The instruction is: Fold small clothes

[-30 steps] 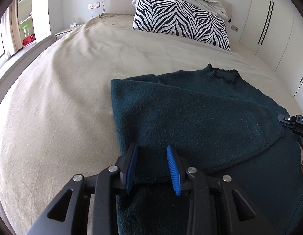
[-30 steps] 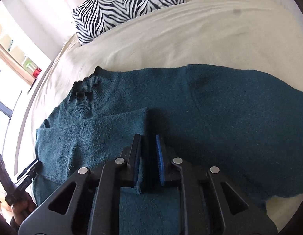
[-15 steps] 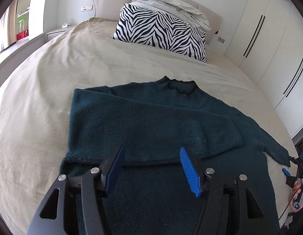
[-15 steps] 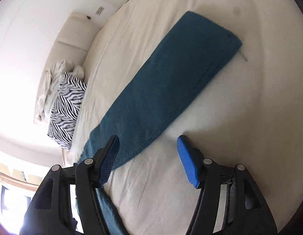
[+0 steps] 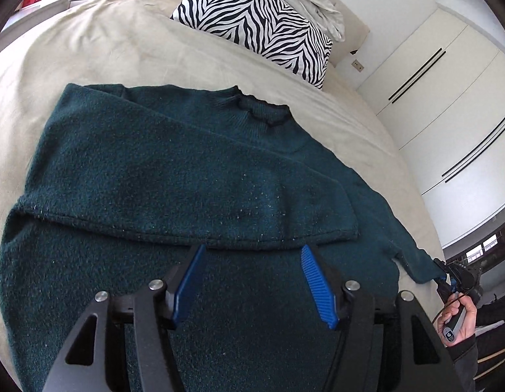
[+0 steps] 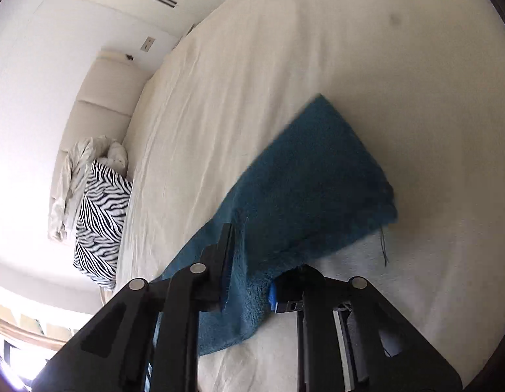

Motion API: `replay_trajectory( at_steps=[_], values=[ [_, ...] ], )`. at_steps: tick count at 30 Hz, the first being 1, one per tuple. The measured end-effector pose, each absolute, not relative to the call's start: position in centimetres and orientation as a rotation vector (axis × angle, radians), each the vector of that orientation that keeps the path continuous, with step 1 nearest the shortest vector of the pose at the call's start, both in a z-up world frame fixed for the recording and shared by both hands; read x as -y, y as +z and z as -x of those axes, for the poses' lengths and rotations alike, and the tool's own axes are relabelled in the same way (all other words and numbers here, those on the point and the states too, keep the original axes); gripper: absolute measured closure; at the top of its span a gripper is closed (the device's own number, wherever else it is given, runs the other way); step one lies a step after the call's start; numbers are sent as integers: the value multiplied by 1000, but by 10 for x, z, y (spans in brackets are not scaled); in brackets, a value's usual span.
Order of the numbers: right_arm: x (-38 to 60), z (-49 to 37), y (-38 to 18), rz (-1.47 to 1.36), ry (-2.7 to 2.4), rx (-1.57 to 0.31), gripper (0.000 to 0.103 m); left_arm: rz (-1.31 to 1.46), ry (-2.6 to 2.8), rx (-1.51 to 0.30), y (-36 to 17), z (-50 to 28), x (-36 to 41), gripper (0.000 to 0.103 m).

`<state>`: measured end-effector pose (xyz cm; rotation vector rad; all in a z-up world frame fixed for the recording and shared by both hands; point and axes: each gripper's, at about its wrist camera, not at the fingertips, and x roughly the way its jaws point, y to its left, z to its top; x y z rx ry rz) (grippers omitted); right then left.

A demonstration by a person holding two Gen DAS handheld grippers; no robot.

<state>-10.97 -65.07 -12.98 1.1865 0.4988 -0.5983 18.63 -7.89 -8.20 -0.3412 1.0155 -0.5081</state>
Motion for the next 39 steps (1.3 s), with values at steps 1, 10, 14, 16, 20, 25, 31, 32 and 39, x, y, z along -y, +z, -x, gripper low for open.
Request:
replay_trajectory(
  at_steps=[1,10,14,16,20,25,31,32,39],
  values=[
    [637,95,-114,-1096,-583,-520,87,355,-509,-1017,-83,-187,76,39],
    [382,-60,-44,-370,-156,-739,87,569,-578,-1040,-83,-196,60,39],
    [279,-87,-82,-234,-23,-847,87,602,-650,-1084,-85,-195,78,38],
    [255,-94,-105,-253,8,-917,86,589,-675,-1108,-88,-193,91,37],
    [244,-71,-117,-253,26,-898,78,604,-700,-1160,-98,-193,115,31],
    [255,-37,-119,-261,52,-876,50,567,-720,-1213,-105,-199,150,31],
    [297,-1,-125,-468,58,-884,50,455,-680,-1238,-104,-210,184,46],
    [300,3,-126,-480,56,-882,50,449,-677,-1249,-105,-213,185,58],
    [319,23,-137,-565,64,-867,50,325,-688,-1215,-88,-208,198,92]
  ],
)
